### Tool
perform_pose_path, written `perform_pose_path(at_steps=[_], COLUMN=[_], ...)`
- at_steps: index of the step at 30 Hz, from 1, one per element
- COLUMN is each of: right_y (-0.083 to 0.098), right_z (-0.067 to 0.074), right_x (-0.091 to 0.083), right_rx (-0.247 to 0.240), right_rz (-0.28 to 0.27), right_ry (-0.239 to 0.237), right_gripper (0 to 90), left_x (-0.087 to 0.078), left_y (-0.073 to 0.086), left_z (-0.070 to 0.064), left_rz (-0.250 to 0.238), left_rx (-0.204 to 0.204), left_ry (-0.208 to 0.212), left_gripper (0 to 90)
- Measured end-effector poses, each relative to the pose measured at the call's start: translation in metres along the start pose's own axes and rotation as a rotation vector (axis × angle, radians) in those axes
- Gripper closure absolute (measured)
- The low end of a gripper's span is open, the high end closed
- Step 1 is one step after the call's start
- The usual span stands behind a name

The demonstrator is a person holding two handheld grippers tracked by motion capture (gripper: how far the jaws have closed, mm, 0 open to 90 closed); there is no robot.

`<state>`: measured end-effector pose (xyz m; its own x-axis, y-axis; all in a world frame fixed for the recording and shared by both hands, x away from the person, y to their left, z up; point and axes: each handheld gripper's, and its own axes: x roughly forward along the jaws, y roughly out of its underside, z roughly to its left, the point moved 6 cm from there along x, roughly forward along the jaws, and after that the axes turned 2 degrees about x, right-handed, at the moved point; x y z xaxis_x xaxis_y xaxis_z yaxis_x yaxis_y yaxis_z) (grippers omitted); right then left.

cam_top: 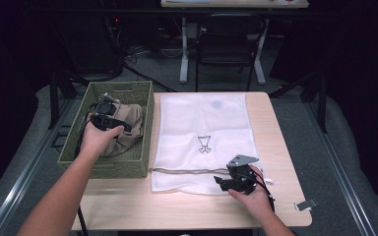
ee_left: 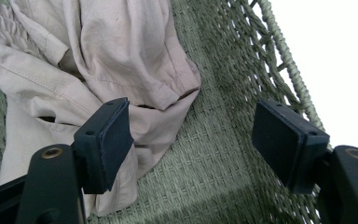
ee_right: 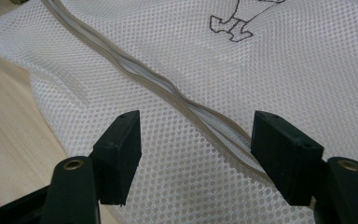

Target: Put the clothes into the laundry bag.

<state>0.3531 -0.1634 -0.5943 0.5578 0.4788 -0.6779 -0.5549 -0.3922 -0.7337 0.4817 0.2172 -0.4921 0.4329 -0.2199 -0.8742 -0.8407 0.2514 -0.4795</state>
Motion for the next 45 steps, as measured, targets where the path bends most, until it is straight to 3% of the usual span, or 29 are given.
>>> perform_pose_path(at_steps=[5,20,28,35,45], right_y=[0.0,0.0,0.0,0.0,0.0], right_z=[0.0,0.0,0.0,0.0,0.0], right_x=[0.0,0.0,0.0,0.0,0.001], right_rx=[-0.001,0.001,0.003,0.004,0.002], right_rz=[0.0,0.0,0.001,0.002,0.005], right_ry=[0.001,0.0,0.001,0.001,0.001], right_gripper=[33.2,33.1,33.0,32.9,32.9], left_x=[0.003,0.006,0.009,0.008,0.01], left_y=[-0.002,-0.011,-0.014,-0.01,-0.005], left_z=[0.003,0.012,0.022,0.036,0.048], left_rz=[0.004,0.011,0.022,0.036,0.044], left_rx=[-0.009,-0.021,-0.07,-0.118,-0.159], left_ry=[-0.003,-0.066,-0.078,-0.113,-0.109], left_gripper=[27.2,24.8,22.6,17.0,16.6])
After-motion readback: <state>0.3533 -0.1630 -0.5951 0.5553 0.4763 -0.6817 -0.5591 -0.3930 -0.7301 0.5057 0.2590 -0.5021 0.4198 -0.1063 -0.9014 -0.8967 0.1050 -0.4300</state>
